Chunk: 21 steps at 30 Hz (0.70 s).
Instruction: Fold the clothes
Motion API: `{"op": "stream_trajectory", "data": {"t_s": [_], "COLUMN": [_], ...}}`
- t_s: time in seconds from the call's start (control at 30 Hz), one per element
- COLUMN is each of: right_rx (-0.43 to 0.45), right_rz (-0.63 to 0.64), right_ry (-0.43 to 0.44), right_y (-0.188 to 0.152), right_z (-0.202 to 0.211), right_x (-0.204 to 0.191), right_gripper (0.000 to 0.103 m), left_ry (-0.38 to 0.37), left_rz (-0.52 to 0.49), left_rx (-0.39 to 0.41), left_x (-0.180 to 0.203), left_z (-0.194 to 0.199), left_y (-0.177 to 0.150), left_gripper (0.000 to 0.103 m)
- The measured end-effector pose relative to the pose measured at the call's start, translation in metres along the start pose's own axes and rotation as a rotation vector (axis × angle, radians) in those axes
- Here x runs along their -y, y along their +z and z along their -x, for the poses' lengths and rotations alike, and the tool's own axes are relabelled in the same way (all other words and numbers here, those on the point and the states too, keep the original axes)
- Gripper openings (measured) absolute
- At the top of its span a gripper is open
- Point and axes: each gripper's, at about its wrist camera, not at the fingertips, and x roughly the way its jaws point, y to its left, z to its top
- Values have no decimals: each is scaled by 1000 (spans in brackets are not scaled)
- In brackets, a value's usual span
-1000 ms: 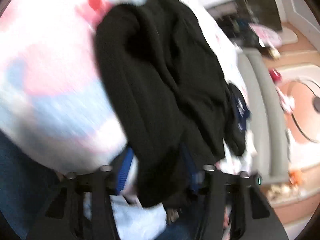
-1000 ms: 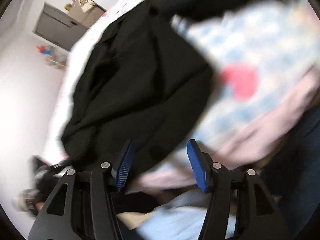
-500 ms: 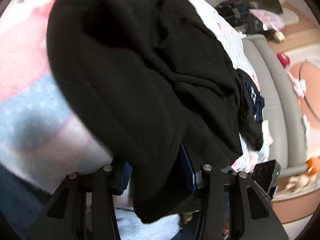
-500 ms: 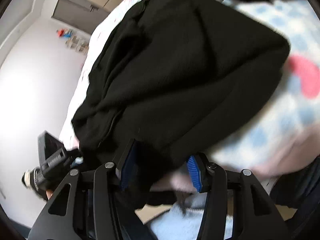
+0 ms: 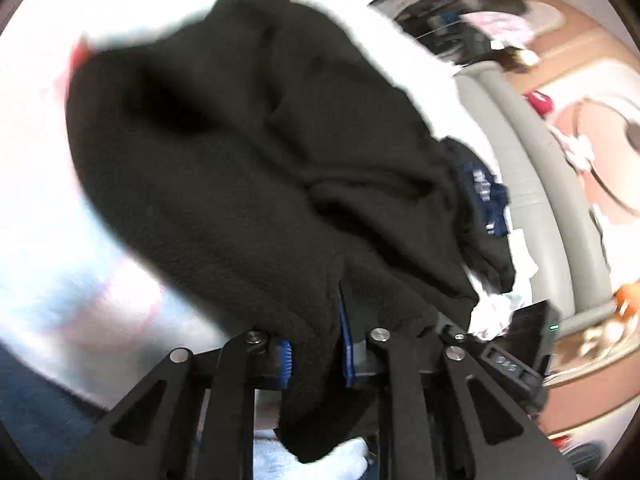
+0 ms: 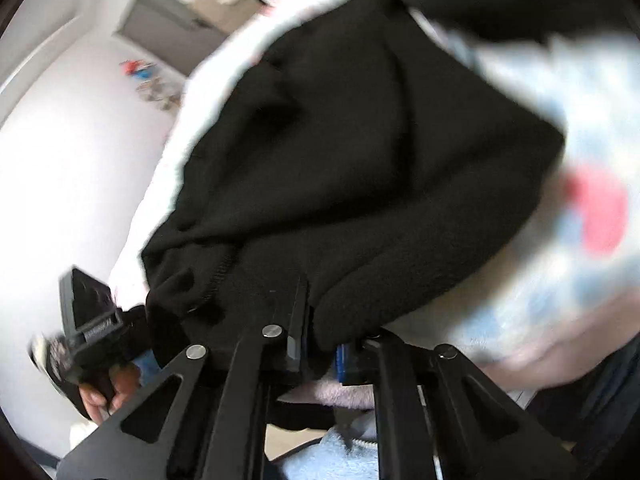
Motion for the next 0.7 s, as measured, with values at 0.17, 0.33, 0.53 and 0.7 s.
{"op": "stream_trajectory", "data": {"t_s": [0.17, 0.33, 0.53, 0.7], "right_rx": [166, 247, 86, 38], "right_rz": [145, 213, 200, 191], "right_ry": [80, 171, 119, 43], "right_y": [30, 30, 6, 36], "right_z": [66, 116, 116, 65], "right_x": [-52, -81, -65, -50], "right_gripper": [5, 5, 6, 7], "left_ry": [-23, -96, -120, -124], "left_rz": [-176, -290, -190, -123], "left_rx": [119, 127, -29, -71], "left_x": [63, 81, 42, 29], "left_z": [55, 114, 79, 22], "left_y": [37, 30, 9, 57], "left_gripper": [16, 16, 17, 18]}}
